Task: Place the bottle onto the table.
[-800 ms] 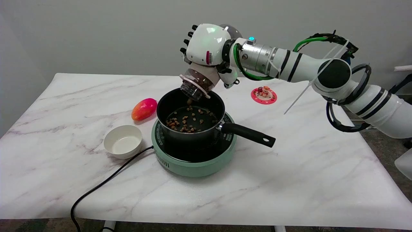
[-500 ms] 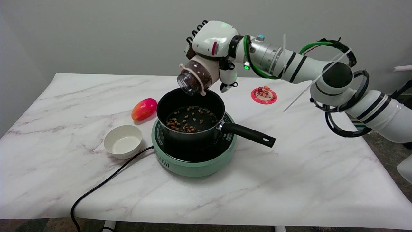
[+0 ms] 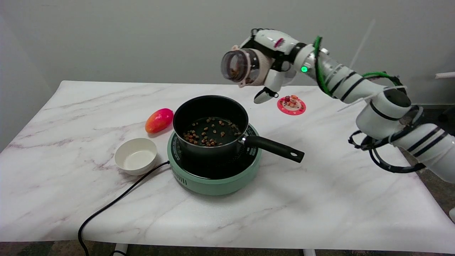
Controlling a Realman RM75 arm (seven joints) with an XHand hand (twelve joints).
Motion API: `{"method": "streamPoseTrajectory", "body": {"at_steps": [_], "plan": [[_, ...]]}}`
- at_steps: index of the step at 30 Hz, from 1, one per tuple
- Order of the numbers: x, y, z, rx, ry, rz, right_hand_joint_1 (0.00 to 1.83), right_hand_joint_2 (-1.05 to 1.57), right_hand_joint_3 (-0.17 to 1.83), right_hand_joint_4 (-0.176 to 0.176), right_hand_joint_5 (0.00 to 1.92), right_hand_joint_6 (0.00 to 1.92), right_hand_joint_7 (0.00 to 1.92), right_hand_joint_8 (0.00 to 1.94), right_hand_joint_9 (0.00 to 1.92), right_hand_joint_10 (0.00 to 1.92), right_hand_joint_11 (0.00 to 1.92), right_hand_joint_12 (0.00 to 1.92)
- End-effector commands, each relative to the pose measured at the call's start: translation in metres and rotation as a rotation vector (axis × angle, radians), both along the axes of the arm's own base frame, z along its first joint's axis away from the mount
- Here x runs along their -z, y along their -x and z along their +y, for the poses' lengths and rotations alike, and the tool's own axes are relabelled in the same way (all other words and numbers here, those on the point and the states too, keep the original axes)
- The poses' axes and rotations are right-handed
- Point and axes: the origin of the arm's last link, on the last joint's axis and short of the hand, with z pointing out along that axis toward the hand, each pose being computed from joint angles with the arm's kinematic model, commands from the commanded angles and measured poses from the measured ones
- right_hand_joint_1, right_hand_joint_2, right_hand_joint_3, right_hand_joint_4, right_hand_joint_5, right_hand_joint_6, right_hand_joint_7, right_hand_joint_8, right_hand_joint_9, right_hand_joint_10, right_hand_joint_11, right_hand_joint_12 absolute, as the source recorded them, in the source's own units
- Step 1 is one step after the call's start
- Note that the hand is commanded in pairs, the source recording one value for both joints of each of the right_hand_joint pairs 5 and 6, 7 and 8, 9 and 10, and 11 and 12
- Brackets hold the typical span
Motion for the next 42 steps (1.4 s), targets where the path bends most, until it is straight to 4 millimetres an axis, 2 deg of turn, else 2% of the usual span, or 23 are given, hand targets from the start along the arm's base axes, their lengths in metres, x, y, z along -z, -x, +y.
{"method": "streamPoseTrajectory", "body": {"at_steps": [1,4,7,14,19,22,27,32,36,42], "plan": [[-0.183,0.082,0.105,0.079,0.310,-0.800,1.55,0.88,0.72,0.000,1.92,1.92,1.92,1.92,1.37,1.37,1.21,1.21],[-0.209,0.097,0.134,0.047,0.372,-0.845,1.52,0.98,0.64,0.000,1.92,1.92,1.92,1.92,1.41,1.41,1.24,1.24],[-0.225,0.112,0.154,0.031,0.417,-0.889,1.49,1.05,0.59,0.000,1.92,1.92,1.92,1.92,1.44,1.44,1.24,1.24],[-0.245,0.134,0.173,-0.025,0.426,-0.988,1.46,1.16,0.49,0.000,1.92,1.92,1.92,1.92,1.47,1.47,1.26,1.26],[-0.249,0.141,0.158,-0.060,0.369,-1.035,1.45,1.18,0.47,0.000,1.92,1.92,1.92,1.92,1.47,1.47,1.26,1.26],[-0.245,0.138,0.139,-0.104,0.312,-1.090,1.45,1.18,0.46,0.000,1.92,1.92,1.92,1.92,1.46,1.46,1.26,1.26],[-0.232,0.157,0.106,-0.075,0.253,-1.188,1.46,1.11,0.54,0.000,1.92,1.92,1.92,1.92,1.42,1.42,1.24,1.24],[-0.219,0.168,0.082,-0.100,0.229,-1.279,1.47,1.04,0.62,0.000,1.92,1.92,1.92,1.92,1.39,1.39,1.24,1.24],[-0.209,0.179,0.073,-0.062,0.232,-1.322,1.50,0.95,0.71,0.000,1.92,1.92,1.92,1.92,1.36,1.36,1.23,1.23],[-0.193,0.196,0.070,-0.020,0.238,-1.343,1.51,0.90,0.76,0.000,1.92,1.92,1.92,1.92,1.34,1.34,1.22,1.22]]}}
